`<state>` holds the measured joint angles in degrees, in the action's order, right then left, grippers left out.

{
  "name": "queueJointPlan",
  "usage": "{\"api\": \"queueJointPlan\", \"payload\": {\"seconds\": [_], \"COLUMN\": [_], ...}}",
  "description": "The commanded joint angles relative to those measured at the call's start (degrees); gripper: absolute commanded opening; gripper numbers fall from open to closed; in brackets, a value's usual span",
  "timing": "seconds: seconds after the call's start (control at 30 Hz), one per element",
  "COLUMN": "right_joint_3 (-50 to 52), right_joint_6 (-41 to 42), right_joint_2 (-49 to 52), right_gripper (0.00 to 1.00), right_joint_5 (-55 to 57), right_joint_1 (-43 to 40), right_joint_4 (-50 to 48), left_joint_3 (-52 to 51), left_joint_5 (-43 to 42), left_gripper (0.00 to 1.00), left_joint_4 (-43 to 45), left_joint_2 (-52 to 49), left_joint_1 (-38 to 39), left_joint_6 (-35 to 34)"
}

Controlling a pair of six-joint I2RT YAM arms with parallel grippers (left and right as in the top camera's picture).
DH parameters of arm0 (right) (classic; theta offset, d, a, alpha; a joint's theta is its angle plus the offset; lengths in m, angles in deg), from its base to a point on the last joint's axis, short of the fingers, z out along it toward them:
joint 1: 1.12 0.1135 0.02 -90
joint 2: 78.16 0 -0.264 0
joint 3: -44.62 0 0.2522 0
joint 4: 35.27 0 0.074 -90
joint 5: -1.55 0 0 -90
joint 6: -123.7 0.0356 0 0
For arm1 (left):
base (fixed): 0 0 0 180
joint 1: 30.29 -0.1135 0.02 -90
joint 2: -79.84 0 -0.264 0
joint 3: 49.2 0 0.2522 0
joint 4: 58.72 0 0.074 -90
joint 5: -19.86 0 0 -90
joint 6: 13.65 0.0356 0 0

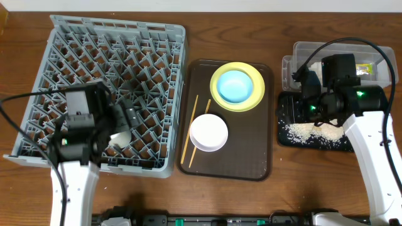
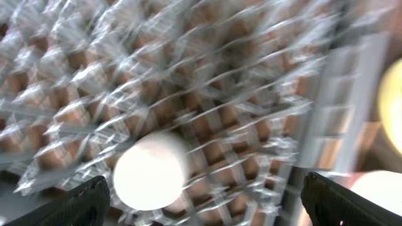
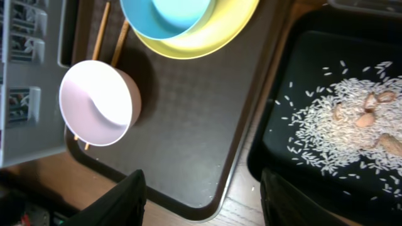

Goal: Sort waste into correct bins and load items into the dishwasher
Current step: 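Grasp the white cup on the tray with the left gripper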

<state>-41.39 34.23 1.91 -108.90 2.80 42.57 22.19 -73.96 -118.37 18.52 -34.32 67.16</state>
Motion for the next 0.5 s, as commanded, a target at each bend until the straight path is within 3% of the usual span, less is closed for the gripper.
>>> {"api": "queueJointPlan", "payload": {"seconds": [0.0, 0.1, 0.2, 0.23, 0.27, 0.47], "right_joint_3": [-0.4, -0.4, -0.4, -0.4, -0.4, -0.4], "right_joint_6": [3.9, 9.1, 9.1, 9.1, 10.0, 9.7], "right_joint_2": [-0.6, -0.6, -0.6, -0.6, -0.6, -0.6], "right_gripper": [0.60, 0.67, 0.75, 0.83, 0.99, 0.99], "right_joint_5": [11.1, 22.5, 22.6, 22.6, 22.5, 17.1], "right_joint_1": [-0.6, -0.8, -1.6, -2.2, -3.6, -10.6], "right_joint_4": [1.0, 3.4, 4.2, 4.3, 4.4, 4.8], "left_joint_3": [1.5, 5.5, 8.6, 9.4, 9.6, 9.6], "left_joint_5": [-3.1, -3.0, -3.0, -3.0, -3.1, -3.1], "left_gripper": [0.98, 0.98, 0.98, 0.98, 0.98, 0.98], "left_joint_4": [1.0, 0.4, 0.3, 0.4, 1.0, 5.3], "left_joint_2": [1.8, -1.6, -6.4, -8.7, -12.2, -26.3], "left_joint_1": [8.2, 16.9, 22.9, 25.2, 28.9, 43.0], "left_joint_6": [-0.7, -0.7, -0.7, -0.7, -0.7, -0.7]}}
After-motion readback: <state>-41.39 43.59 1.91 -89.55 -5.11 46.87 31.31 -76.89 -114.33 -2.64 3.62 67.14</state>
